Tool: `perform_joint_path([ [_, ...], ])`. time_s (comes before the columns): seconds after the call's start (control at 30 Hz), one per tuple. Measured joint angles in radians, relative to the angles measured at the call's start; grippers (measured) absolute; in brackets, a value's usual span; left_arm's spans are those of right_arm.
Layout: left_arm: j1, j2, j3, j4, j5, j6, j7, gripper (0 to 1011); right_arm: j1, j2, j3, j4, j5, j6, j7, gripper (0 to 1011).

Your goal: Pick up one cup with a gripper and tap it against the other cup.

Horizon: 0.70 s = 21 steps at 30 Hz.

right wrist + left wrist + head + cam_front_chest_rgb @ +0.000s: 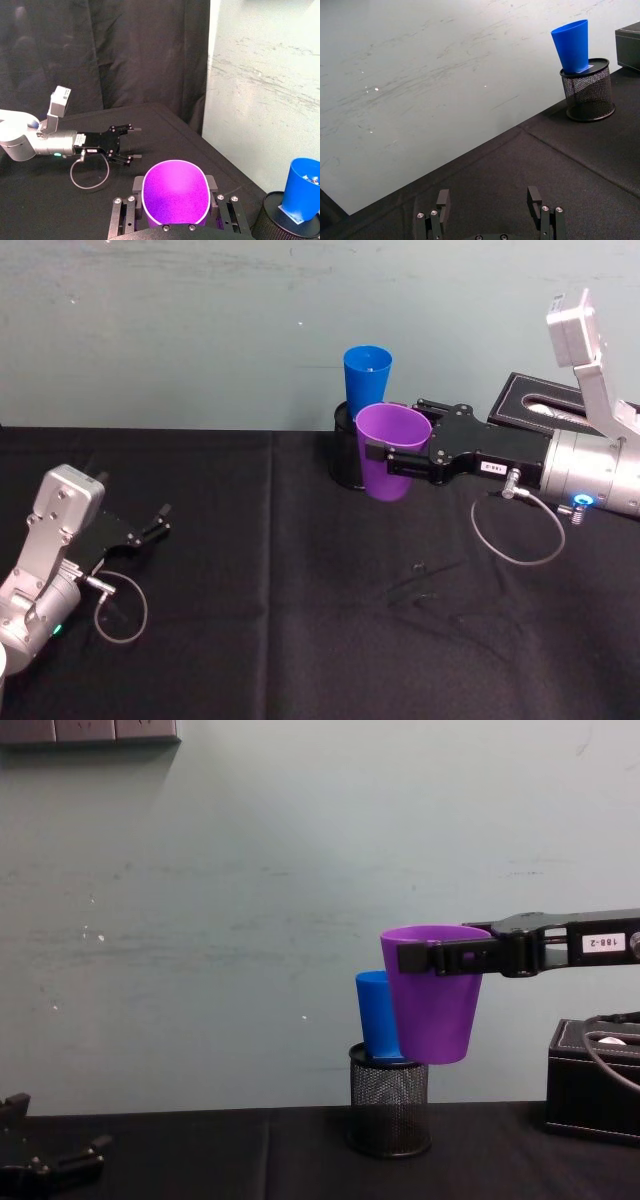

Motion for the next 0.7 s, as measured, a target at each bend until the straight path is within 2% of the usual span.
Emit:
perform_joint_path([
  [0.7, 0.0, 0.0, 0.0, 0.0, 0.0, 0.0, 0.0, 1011, 0.0, 0.0, 0.0, 0.0, 0.0, 0.0, 0.0, 723],
])
